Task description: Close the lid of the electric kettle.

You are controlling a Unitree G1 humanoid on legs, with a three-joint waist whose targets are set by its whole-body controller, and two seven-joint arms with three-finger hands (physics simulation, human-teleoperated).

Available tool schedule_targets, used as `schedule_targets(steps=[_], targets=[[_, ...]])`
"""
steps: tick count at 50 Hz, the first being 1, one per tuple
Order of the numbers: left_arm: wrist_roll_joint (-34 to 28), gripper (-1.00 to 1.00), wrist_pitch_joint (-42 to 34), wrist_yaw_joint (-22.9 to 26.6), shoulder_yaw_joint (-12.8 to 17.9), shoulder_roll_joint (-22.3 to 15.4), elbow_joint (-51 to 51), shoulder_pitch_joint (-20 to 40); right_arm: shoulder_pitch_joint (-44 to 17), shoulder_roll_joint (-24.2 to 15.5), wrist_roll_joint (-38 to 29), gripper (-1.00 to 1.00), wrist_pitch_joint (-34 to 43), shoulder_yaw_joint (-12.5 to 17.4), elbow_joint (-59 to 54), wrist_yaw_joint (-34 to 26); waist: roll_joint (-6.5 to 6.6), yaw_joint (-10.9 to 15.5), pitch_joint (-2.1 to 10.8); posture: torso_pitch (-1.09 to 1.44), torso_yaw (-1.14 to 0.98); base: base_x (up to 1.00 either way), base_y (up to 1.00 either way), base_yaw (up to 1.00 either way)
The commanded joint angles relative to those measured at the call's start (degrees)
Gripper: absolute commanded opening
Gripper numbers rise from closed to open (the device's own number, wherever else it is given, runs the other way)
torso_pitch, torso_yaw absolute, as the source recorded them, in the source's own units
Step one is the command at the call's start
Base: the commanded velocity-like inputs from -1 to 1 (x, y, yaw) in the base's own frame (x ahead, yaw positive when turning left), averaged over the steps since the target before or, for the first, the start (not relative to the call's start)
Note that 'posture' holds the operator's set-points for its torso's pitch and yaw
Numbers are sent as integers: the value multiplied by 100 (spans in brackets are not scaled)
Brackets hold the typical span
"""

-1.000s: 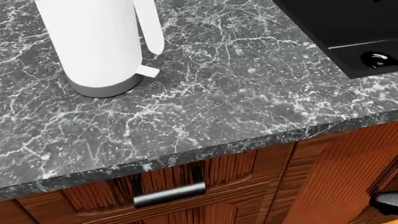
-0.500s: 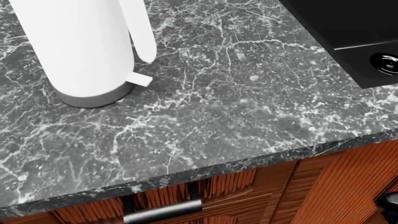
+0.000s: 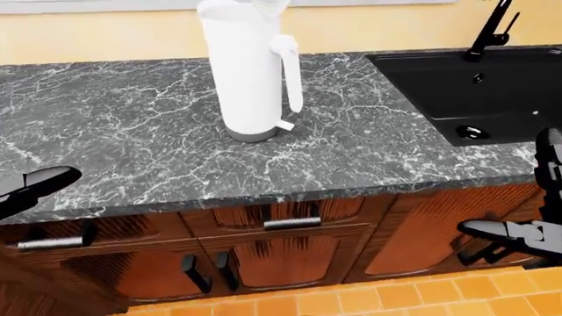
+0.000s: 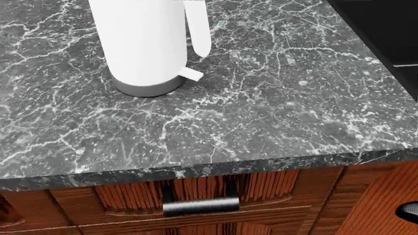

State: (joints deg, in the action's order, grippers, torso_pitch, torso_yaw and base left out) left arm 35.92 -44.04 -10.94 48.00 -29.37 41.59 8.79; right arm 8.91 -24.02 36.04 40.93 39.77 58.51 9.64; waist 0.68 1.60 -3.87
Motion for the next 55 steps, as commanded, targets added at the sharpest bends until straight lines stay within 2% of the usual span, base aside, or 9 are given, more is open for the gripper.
schedule_targets(steps=[1, 6, 8, 14, 18, 22, 23, 29, 55], targets=[[-13, 100, 129, -19, 110, -127, 125, 73, -71, -54, -38, 100, -145, 18, 149, -39, -34, 29, 49, 0, 0, 0, 0, 100], [24, 100, 77, -47, 122, -147, 166, 88, -124, 16, -137, 100, -98, 12, 149, -121, 114, 26, 69, 0, 0, 0, 0, 100], [51, 100, 55, -58, 143, -162, 179, 95, -134, 1, -155, 100, -90, -10, 149, -110, 404, 66, 170, 0, 0, 0, 0, 100], [65, 100, 47, -68, 148, -172, 189, 90, -162, 7, -152, 100, -71, -3, 149, -81, 38, 95, 156, 0, 0, 0, 0, 90], [55, 100, 66, -68, 138, -178, 164, 96, -251, -24, -219, 100, 176, 2, 149, 26, -118, 42, -49, 0, 0, 0, 0, 0], [-13, 100, 113, -40, 83, -147, 141, 85, -280, 39, -202, 100, 188, 46, 149, 0, -414, 100, 65, 0, 0, 0, 0, 0], [3, 100, 90, -44, 96, -157, 152, 96, -259, -8, -171, 100, 197, 32, 149, 30, -270, 33, -2, 0, 0, 0, 0, 0], [-98, 100, 150, 10, 44, -110, 121, 81, -257, -27, -117, 100, 235, 51, 149, 81, -88, -132, 93, 0, 0, 0, 0, 0], [-153, 100, 116, 57, 36, -69, 149, 104, -344, 51, -380, 100, 380, -49, 149, -88, -96, -155, 179, 0, 0, 0, 0, 0]])
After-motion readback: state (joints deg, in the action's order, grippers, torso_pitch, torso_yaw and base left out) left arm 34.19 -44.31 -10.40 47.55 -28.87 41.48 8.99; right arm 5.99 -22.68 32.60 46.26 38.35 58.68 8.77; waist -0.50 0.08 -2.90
